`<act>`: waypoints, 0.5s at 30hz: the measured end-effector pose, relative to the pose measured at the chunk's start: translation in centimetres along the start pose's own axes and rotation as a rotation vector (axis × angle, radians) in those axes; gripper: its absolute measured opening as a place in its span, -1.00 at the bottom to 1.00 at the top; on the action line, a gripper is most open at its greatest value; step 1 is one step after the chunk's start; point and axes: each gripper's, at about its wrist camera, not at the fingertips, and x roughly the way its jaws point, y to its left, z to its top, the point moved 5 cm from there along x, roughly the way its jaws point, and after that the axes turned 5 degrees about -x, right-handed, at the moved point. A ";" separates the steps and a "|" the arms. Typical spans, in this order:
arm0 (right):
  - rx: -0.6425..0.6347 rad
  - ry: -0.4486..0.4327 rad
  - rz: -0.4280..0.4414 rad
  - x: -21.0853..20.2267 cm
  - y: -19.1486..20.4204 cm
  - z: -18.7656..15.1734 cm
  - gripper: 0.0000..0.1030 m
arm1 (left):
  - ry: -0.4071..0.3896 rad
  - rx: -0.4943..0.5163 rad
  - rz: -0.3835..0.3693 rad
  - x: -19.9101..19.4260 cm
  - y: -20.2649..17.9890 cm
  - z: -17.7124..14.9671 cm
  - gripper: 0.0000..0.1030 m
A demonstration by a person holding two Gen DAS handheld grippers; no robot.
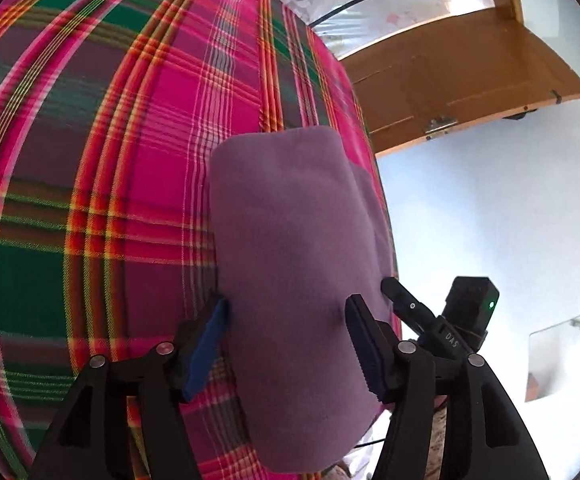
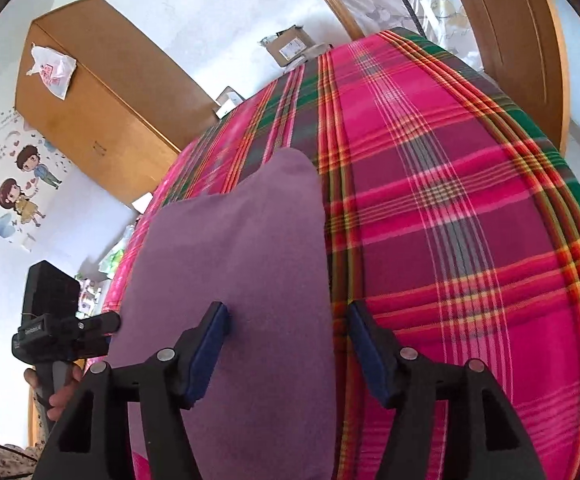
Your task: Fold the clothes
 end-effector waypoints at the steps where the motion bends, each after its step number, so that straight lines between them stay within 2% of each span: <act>1: -0.002 0.007 0.009 0.1 0.1 0.0 0.21 | 0.006 -0.006 -0.004 0.0 0.1 0.0 0.24; 4: -0.012 0.022 0.045 0.8 0.4 0.1 0.22 | 0.023 -0.026 -0.014 0.0 0.5 -0.2 0.25; 11: -0.029 0.021 0.021 1.7 1.7 0.2 0.25 | 0.042 -0.074 -0.041 0.9 0.8 -0.2 0.24; 13: -0.018 0.016 0.021 1.7 1.7 0.1 0.18 | 0.036 -0.086 -0.051 0.7 1.0 -0.4 0.23; 15: -0.008 0.019 0.035 1.7 1.7 -0.1 -0.01 | 0.032 -0.093 -0.060 0.6 1.1 -0.5 0.23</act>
